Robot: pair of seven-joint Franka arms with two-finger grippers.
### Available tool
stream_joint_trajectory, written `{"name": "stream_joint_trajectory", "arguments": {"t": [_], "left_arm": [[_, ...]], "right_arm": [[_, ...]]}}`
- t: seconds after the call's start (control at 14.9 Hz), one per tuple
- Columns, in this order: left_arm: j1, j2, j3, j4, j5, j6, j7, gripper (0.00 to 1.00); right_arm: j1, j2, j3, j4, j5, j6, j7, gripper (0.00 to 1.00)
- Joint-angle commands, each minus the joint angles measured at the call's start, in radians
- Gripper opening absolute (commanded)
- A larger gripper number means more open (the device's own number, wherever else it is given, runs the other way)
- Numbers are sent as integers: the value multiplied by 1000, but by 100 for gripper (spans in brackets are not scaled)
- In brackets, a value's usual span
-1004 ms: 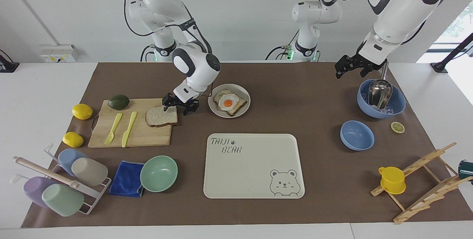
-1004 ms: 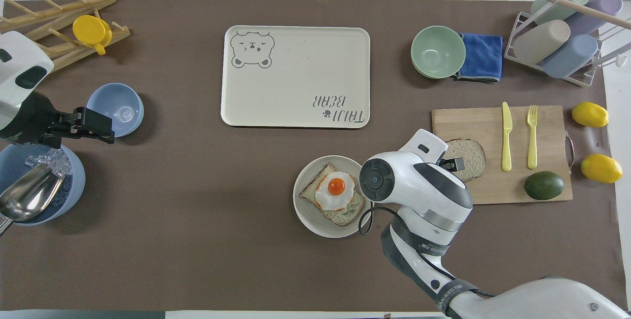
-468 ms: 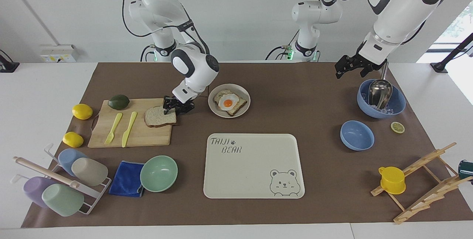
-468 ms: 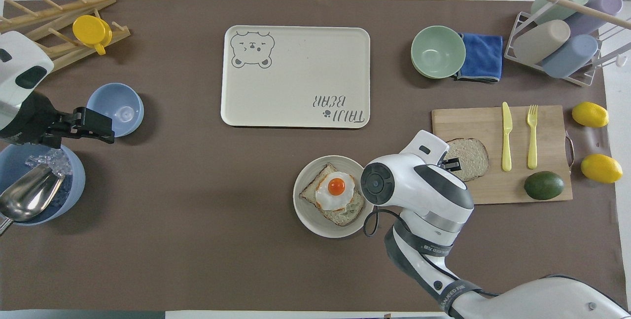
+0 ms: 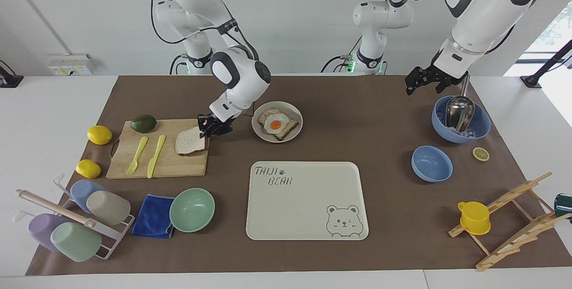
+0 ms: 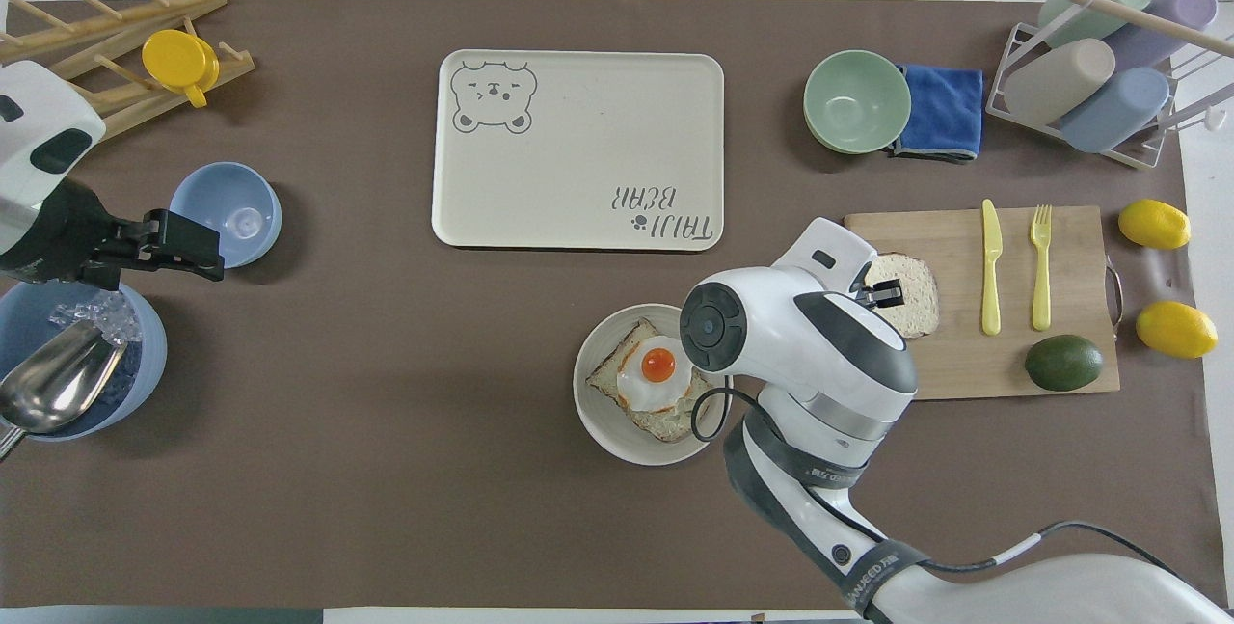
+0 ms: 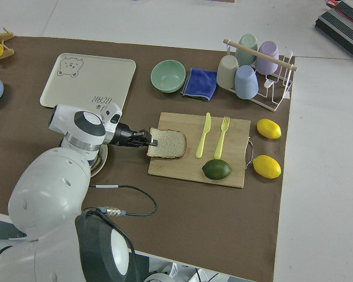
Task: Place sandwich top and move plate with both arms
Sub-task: 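Carry the bread slice over the plate and lower it onto the egg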
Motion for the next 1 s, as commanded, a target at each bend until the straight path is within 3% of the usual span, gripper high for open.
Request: {"name": "stream_joint_trajectory", "arguments": {"t": [0.0, 0.13, 0.27, 0.54, 0.94], "left_arm": [[10, -21, -6, -15, 17, -3, 7, 100], [10, -21, -6, -15, 17, -1, 7, 100], [10, -21, -6, -15, 17, -1, 7, 100], [-2, -21, -7, -15, 17, -3, 5, 100], [-5, -44, -9, -13, 17, -3, 2, 100]], "right_arm": [[12, 58, 72, 256, 155, -170, -81, 0], [38, 99, 132, 388, 199, -246, -78, 0], [50, 118, 169, 409, 225, -227, -50, 0], [67, 133, 246, 395, 256, -180, 20, 0], [83, 135, 304, 283, 254, -122, 140, 0]]}}
